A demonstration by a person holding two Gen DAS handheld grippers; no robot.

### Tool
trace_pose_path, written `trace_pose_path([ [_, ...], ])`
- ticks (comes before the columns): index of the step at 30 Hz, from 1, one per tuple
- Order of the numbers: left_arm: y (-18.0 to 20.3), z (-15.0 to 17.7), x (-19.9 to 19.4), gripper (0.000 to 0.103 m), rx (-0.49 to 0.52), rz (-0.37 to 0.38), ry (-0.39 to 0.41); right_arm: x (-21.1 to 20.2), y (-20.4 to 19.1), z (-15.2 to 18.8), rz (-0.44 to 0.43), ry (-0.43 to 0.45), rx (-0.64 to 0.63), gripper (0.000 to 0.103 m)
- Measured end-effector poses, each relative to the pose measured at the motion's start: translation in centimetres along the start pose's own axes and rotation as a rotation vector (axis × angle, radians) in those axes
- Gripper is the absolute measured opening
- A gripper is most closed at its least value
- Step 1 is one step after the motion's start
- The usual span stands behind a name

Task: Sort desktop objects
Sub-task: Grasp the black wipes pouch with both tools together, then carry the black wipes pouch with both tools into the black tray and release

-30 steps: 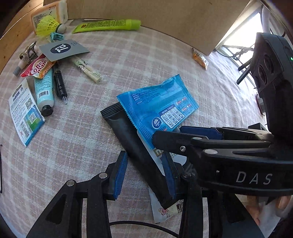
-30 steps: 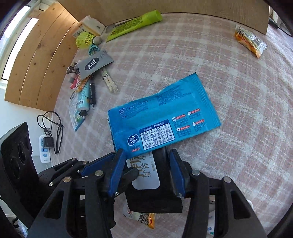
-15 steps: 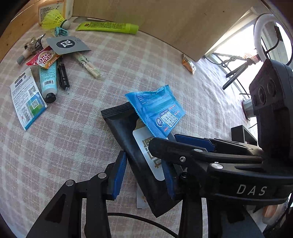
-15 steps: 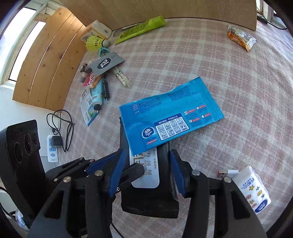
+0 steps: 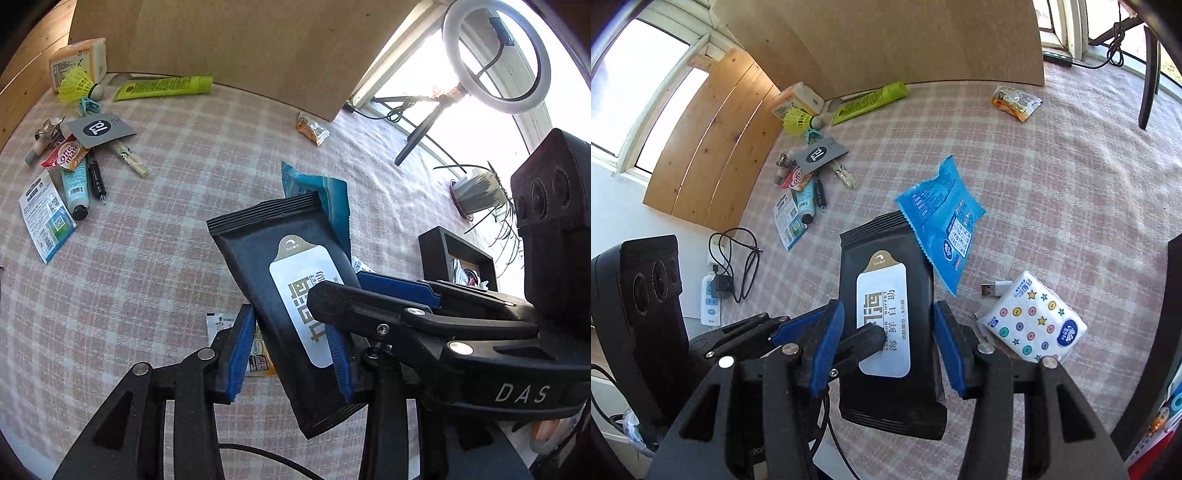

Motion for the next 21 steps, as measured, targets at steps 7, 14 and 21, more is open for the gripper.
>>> trace_pose_path([
  [7,5.9,1.3,0.9,0.036,0.101,0.026,-0.011,-4.5,3.5,2.2,0.050,0.071,0.066,0.049],
  [14,13.0,3.0,2.7,0.036,0.213,0.066,-0.042,-9.5,8.1,6.1,0.106,0.141,0.153,0.049],
  [21,20.8,5.5,5.0,0.036,0.326,0.119,-0.094,-14.6,13.2,11.0,0.177,0.195,0.248,0.049],
])
Point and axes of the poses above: each gripper's, at about its wrist camera, not at the fingertips, and x roughly the way its jaws point, y to its right, z to its underside, the point moved 2 cm from there along x, roughly the way its jaws point, and after that the axes turned 8 degrees about -x, right-handed, at the moved point
